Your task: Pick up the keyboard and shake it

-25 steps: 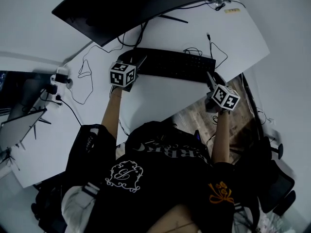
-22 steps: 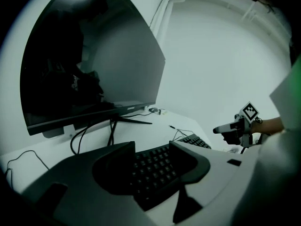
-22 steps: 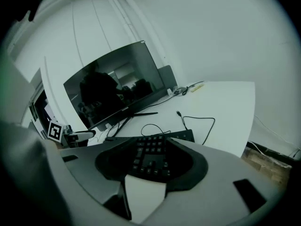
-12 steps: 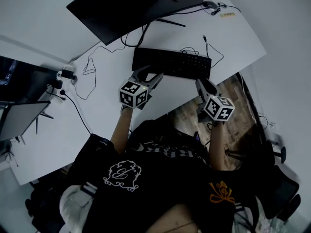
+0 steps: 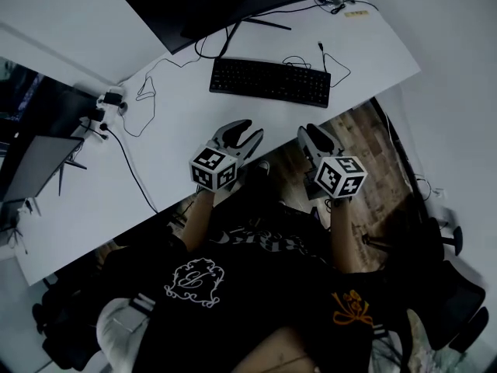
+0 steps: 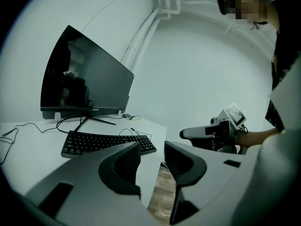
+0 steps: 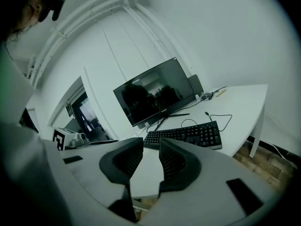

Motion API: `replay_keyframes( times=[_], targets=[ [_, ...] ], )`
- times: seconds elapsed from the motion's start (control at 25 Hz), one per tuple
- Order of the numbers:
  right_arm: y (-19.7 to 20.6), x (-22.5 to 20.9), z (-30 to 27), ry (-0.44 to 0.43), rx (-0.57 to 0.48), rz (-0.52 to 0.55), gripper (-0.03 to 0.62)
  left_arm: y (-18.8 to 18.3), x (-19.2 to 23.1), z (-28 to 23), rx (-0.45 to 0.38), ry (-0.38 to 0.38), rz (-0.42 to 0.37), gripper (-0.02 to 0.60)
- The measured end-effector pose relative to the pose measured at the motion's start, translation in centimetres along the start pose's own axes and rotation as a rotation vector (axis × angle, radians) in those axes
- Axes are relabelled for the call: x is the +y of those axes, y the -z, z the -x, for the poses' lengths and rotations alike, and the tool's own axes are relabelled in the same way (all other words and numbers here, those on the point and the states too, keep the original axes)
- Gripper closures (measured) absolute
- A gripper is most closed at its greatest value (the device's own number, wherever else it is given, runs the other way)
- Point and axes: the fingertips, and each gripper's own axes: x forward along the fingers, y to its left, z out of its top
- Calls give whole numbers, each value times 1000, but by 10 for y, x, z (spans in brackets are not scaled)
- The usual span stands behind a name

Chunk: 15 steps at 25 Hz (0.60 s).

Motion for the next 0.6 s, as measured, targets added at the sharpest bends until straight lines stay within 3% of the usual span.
replay_keyframes(
  times=[0.16, 0.6],
  targets=[
    [17, 26, 31, -49, -1, 24, 487, 8, -33, 26, -40, -25, 10, 463],
    [48, 71, 93, -152, -3, 41, 506, 28, -95, 79, -89, -102, 25, 497]
  ],
)
